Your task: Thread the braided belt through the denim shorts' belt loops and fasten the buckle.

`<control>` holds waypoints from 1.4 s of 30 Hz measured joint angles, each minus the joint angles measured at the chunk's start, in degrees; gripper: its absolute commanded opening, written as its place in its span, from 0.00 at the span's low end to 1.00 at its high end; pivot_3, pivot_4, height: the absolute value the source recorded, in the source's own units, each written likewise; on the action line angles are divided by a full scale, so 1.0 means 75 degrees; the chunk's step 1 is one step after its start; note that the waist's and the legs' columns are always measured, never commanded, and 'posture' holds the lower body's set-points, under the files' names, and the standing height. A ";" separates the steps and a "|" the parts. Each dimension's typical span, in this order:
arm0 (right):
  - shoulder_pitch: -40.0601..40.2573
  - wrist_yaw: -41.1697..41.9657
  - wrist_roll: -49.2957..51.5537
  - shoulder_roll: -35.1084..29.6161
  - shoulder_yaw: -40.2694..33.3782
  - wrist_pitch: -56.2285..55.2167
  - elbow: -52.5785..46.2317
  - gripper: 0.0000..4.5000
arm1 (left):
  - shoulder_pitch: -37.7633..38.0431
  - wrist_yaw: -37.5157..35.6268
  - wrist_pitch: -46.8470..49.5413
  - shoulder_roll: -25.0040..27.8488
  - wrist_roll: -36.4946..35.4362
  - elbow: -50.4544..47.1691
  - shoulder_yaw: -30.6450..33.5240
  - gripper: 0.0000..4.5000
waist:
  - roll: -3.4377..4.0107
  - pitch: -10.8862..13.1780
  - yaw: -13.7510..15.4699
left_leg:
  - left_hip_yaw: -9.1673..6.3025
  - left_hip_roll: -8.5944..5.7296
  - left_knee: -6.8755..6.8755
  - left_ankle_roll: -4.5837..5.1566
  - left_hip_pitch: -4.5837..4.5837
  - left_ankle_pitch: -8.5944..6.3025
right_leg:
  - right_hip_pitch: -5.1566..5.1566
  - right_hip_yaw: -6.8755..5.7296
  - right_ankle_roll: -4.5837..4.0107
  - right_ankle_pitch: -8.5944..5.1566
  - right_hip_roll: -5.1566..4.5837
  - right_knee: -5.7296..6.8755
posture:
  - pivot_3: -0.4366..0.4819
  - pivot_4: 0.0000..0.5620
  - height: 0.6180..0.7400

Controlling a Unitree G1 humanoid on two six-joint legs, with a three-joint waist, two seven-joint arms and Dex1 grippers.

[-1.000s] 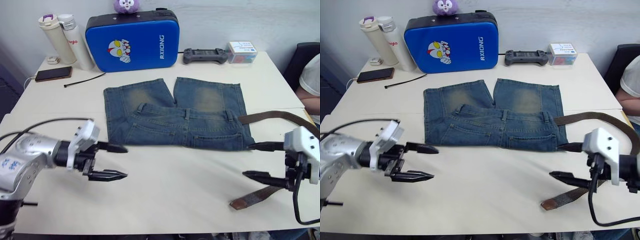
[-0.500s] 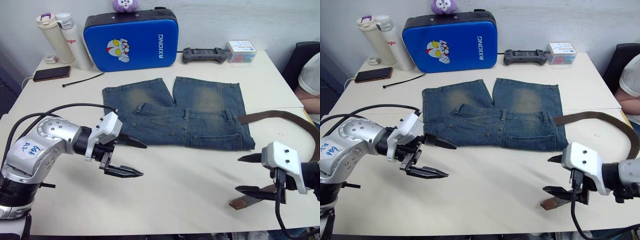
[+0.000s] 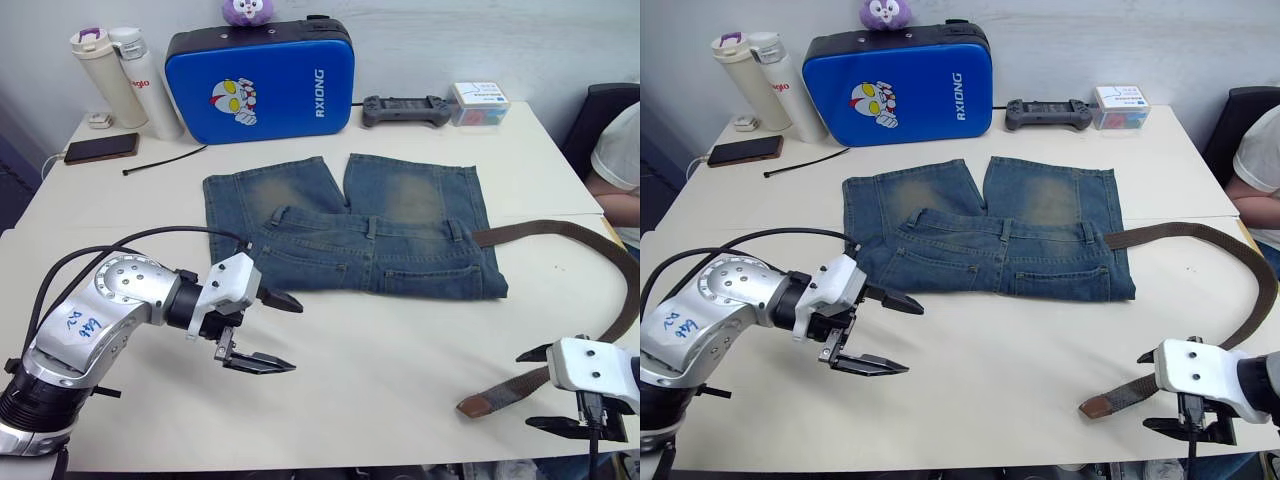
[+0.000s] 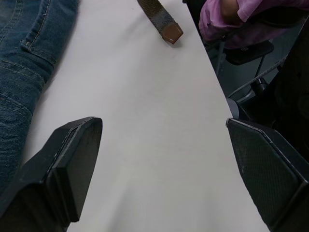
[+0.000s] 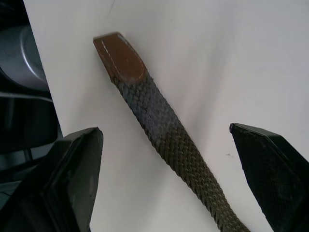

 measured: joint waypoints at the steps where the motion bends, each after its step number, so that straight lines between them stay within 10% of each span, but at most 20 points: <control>1: -0.0068 -0.0035 -0.0135 0.0028 0.0143 -0.0335 0.0177 0.99 | 0.0018 0.0036 0.0003 0.0000 0.0000 -0.0060 0.0009 1.00 | 0.0000 0.0000 0.0000 | 0.0000 0.0000 0.0000 -0.0001 0.0000 0.0001 | 0.0000 0.0000 0.0000 0.0000 0.0000 0.0000 | 0.48 0.27 0.99; 4: -0.0363 -0.0259 -0.0480 0.0172 0.0482 -0.1253 0.0770 0.99 | 0.0157 0.0124 0.0041 -0.0012 -0.0014 -0.0283 0.0012 1.00 | 0.0000 0.0000 -0.0010 | 0.0001 0.0000 0.0001 -0.0003 0.0002 0.0002 | 0.0001 0.0001 0.0000 0.0000 0.0000 0.0000 | 0.48 0.27 0.99; 14: -0.1753 -0.0498 -0.0051 0.0356 0.1332 -0.1229 0.1564 0.01 | 0.0170 0.0444 0.0153 -0.0378 -0.0177 -0.0475 0.0064 1.00 | 0.0001 0.0000 -0.0011 | -0.0002 0.0002 0.0023 -0.0007 0.0003 0.0004 | 0.0003 0.0000 0.0000 0.0000 0.0004 0.0015 | 0.48 0.27 0.99; 27: -0.5173 -0.1455 0.3295 0.0629 0.1846 0.3017 0.0158 0.01 | -0.0665 0.2038 0.0367 -0.2750 -0.0815 0.0143 0.0393 1.00 | -0.0001 0.0001 0.0001 | -0.0008 0.0005 0.0054 -0.0007 -0.0012 0.0000 | 0.0003 -0.0007 0.0002 0.0001 0.0007 0.0019 | 0.48 0.27 0.99; 38: -0.5987 -0.2871 0.5642 0.1015 0.1666 0.5101 -0.0616 0.01 | -0.1131 0.3050 -0.0089 -0.5038 -0.0557 0.1196 -0.0213 1.00 | -0.0003 0.0001 0.0030 | -0.0005 0.0002 0.0083 0.0005 -0.0025 -0.0007 | 0.0004 -0.0008 0.0016 0.0009 0.0008 0.0021 | 0.48 0.27 0.99; 42: -0.5895 -0.3164 0.5933 0.0994 0.1214 0.5274 -0.0867 0.00 | -0.1331 0.3028 -0.0405 -0.5579 -0.0453 0.1747 -0.0374 0.71 | -0.0005 0.0002 0.0033 | -0.0004 0.0003 0.0085 0.0006 -0.0029 -0.0007 | 0.0004 -0.0008 0.0017 0.0009 0.0010 0.0021 | 0.48 0.27 0.99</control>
